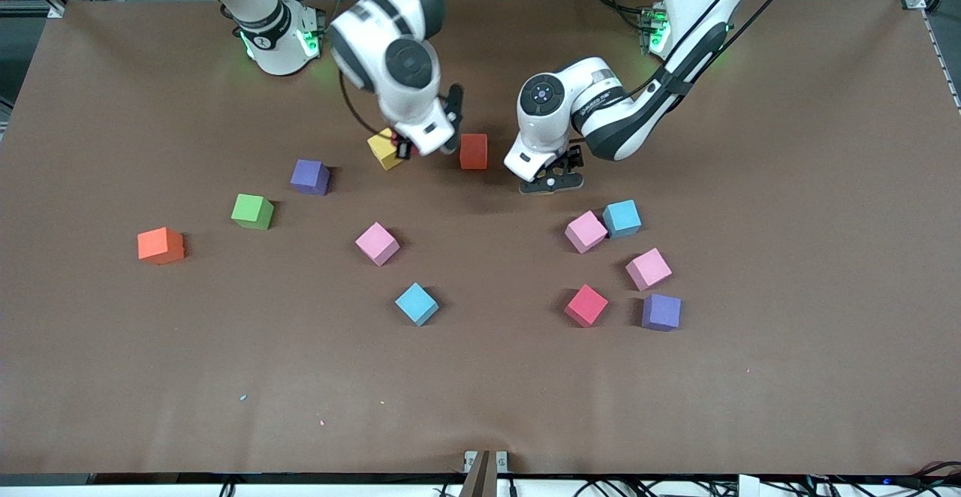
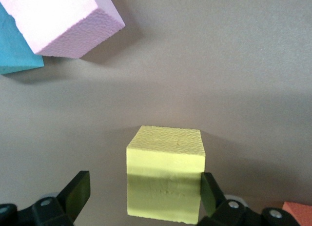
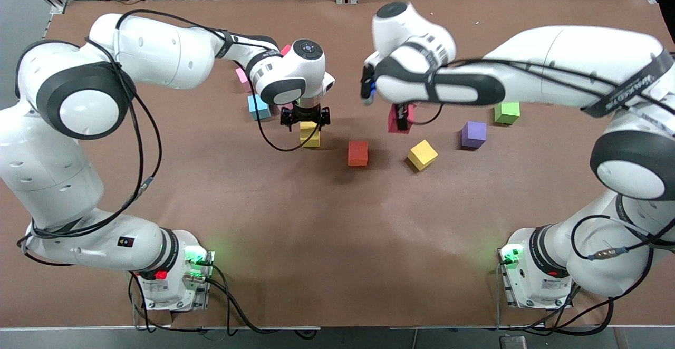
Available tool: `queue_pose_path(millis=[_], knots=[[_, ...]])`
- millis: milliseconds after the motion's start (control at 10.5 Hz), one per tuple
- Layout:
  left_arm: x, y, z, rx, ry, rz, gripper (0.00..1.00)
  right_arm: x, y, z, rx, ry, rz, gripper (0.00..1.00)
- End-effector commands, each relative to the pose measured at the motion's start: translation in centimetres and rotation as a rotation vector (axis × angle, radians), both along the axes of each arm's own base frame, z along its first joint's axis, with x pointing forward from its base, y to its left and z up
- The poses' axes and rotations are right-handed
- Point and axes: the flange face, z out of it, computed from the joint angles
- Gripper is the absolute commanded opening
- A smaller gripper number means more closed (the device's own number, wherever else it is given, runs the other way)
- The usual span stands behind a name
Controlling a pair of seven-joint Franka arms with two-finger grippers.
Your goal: Arrange 11 blocks into digit 3
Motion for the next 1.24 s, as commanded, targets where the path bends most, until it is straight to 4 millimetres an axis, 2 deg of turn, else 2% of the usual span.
queue_pose_path(millis=[0,95,285,666,761,856,951,1046,1141], knots=[[-0.4,0.1,0.1,-0.024,-0.009,-0.01,1.0,-2.2,0.5,-2.1,-0.011,-0.047,0.001,0.11],[-0.3,0.1,-0.2,-0.032,-0.008,-0.008,1.0,-2.8,0.4,-3.3,-0.005,-0.057,-0.004,0.11],[-0.5,0.0,-0.7,-0.042,-0.003,-0.003,1.0,-4.1,1.5,-4.8,-0.022,-0.071,-0.007,0.11],[-0.6,0.0,-1.3,-0.039,0.006,-0.006,1.0,-4.1,2.4,-7.7,-0.025,-0.098,0.002,0.11],[-0.7,-0.1,-1.6,-0.041,0.01,-0.009,0.94,-4.2,2.6,-8.8,-0.025,-0.1,0.006,0.11],[-0.6,0.0,-1.8,-0.035,0.004,-0.016,0.81,-4.2,2.6,-9.6,-0.028,-0.1,0.008,0.11],[-0.7,0.0,-1.8,-0.033,0.002,-0.011,0.6,-4.1,2.7,-10.0,-0.029,-0.109,0.016,0.11],[-0.6,0.1,-1.8,-0.03,0.0,0.009,0.34,-4.1,2.9,-10.3,-0.03,-0.11,0.018,0.11],[-0.5,0.1,-1.7,-0.029,-0.007,0.043,0.16,-4.3,3.2,-10.5,-0.023,-0.115,0.028,0.11]])
